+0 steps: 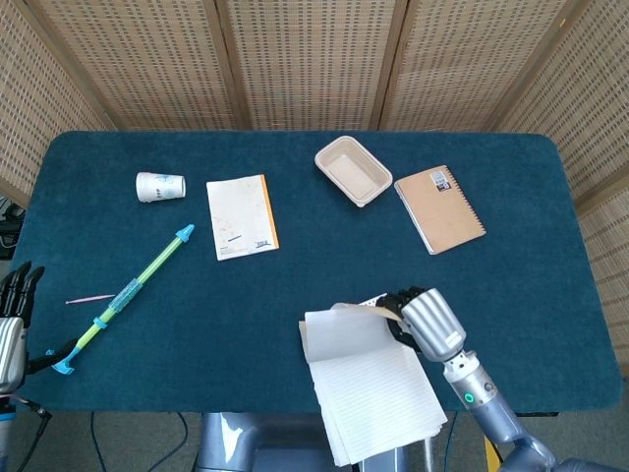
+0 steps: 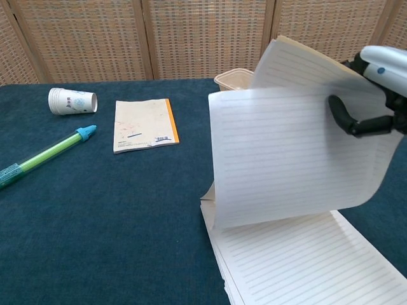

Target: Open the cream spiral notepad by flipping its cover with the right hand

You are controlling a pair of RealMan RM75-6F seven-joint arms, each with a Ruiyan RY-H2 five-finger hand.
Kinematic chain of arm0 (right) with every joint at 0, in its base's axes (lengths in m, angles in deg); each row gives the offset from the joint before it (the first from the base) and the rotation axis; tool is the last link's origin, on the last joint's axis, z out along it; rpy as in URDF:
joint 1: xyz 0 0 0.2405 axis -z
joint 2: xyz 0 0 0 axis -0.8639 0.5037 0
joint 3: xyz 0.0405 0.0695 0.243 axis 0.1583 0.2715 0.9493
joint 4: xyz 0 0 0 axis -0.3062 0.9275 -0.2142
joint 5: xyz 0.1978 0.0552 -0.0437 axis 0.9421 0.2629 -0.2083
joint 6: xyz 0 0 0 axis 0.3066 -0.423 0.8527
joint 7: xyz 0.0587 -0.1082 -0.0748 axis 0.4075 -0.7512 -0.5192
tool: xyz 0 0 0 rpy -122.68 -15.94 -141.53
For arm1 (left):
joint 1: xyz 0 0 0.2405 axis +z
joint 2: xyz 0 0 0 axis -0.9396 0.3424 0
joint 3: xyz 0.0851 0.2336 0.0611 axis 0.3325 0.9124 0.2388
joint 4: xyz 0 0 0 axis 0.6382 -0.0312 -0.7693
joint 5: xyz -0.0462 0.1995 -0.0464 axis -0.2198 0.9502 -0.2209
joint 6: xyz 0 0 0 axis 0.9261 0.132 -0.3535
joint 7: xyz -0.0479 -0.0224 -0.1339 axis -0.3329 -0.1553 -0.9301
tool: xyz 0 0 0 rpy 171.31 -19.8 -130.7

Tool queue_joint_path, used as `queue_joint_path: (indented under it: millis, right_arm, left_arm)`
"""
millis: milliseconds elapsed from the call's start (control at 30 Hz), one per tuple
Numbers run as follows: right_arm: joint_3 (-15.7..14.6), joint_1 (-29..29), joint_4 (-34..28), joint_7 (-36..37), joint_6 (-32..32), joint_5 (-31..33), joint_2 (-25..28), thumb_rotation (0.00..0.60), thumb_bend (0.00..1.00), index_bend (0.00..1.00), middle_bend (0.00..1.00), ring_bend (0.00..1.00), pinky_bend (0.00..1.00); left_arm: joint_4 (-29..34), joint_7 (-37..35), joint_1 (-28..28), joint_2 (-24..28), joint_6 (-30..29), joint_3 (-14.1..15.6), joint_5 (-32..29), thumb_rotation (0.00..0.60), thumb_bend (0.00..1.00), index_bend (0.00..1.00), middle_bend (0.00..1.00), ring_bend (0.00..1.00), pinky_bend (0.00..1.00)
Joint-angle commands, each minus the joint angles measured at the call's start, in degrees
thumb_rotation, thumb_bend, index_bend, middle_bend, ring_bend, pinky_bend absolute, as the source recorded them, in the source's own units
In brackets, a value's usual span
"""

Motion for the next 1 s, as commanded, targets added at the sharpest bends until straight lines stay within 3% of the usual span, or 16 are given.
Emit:
queue_joint_path:
  millis: [33,267,633,900,1000]
  right_arm:
    - [4.4,-3.5,0.4,-2.2,4.4,5.2,0.4,0.6,0.85,0.69,0.72,0.71,0.73]
    - [10.5,-9.3,4.9,-4.6,11.9,13.3,-0.6,0.6,0.85,0.69,0.72,0.71,0.73]
    - [15.5,-19.2,16.5,-8.9,22.0,22.9,-5.8,0.6,0.85,0.69,0.72,0.71,0.73]
    - [15.8,-23.8,24.3,-9.2,25.3,25.9,-10.0,0.6,0.84,0.69,0.72,0.71,0.73]
    - [15.2,-25.0,27.0,-8.6,26.2,26.0,-11.1,0.6,0.76,0.66,0.68,0.67,0.67]
  left_arm:
    - [-0.1,0.0,-0.1,0.0,0.2,0.0,-0.2,0.6,0.16,0.0,0.0,0.0,0.14]
    - [-0.7,0.7,-0.8,-0.6,1.5,-0.2,-1.2,0.6,0.16,0.0,0.0,0.0,0.14]
    - [-1.8,1.1,-1.9,-1.4,3.9,-0.2,-2.6,0.6,0.16,0.0,0.0,0.0,0.14]
    - [-2.2,1.0,-2.4,-1.5,4.5,-0.2,-2.9,0.6,0.16,0.0,0.0,0.0,0.14]
    - [-2.3,1.0,-2.4,-1.5,4.6,-0.3,-3.1,0.6,0.16,0.0,0.0,0.0,0.14]
